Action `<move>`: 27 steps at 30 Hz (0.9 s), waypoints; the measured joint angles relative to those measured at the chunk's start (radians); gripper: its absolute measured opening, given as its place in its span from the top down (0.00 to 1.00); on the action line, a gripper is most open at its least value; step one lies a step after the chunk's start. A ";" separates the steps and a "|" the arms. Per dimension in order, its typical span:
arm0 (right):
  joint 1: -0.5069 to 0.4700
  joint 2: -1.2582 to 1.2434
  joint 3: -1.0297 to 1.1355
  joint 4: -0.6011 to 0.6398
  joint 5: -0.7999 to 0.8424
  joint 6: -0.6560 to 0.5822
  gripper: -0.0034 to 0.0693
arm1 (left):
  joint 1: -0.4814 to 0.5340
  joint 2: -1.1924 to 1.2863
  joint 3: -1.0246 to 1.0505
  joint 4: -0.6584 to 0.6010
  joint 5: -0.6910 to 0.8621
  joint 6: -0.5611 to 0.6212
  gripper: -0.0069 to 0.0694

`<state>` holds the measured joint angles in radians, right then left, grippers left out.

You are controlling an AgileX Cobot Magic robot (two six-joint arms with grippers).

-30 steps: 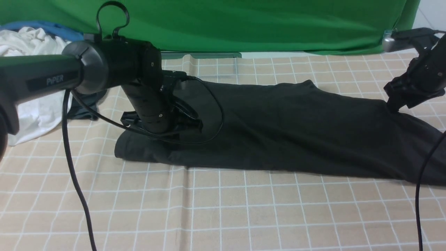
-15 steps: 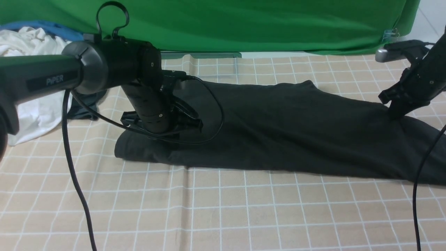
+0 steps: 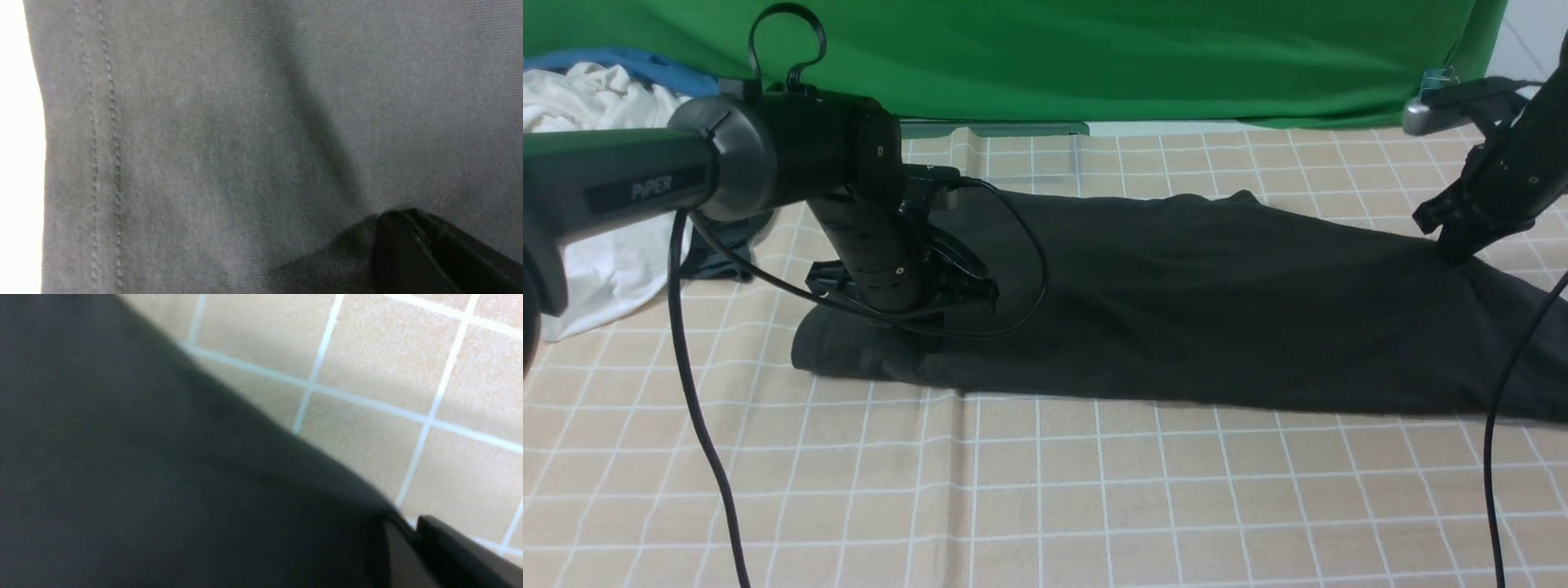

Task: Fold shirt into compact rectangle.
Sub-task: 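Pull the folded dark garment lengthwise by its ends to straighten it flat on the table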

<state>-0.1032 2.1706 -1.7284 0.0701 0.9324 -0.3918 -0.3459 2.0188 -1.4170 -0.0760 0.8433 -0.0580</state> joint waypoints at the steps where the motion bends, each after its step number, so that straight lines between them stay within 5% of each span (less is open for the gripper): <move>1: 0.000 0.001 0.000 -0.012 -0.007 0.010 0.70 | 0.000 0.000 0.000 0.000 -0.002 0.000 0.88; 5: 0.000 -0.038 0.000 -0.070 0.018 0.139 0.48 | 0.000 -0.036 0.002 0.007 -0.013 0.001 0.88; 8: -0.001 -0.083 0.000 -0.098 0.067 0.181 0.47 | 0.000 -0.072 0.002 0.014 -0.020 0.001 0.88; 13: -0.058 -0.220 0.008 -0.102 0.150 0.226 0.84 | 0.000 -0.180 0.015 0.041 0.003 0.000 0.88; 18: -0.161 -0.267 0.076 -0.102 0.246 0.269 0.88 | 0.000 -0.284 0.136 0.030 -0.027 0.000 0.88; 27: -0.219 -0.257 0.263 -0.052 0.166 0.284 0.38 | 0.000 -0.460 0.382 -0.099 -0.123 0.027 0.88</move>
<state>-0.3224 1.9136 -1.4659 0.0180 1.0980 -0.1079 -0.3459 1.5587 -1.0355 -0.1746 0.7203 -0.0314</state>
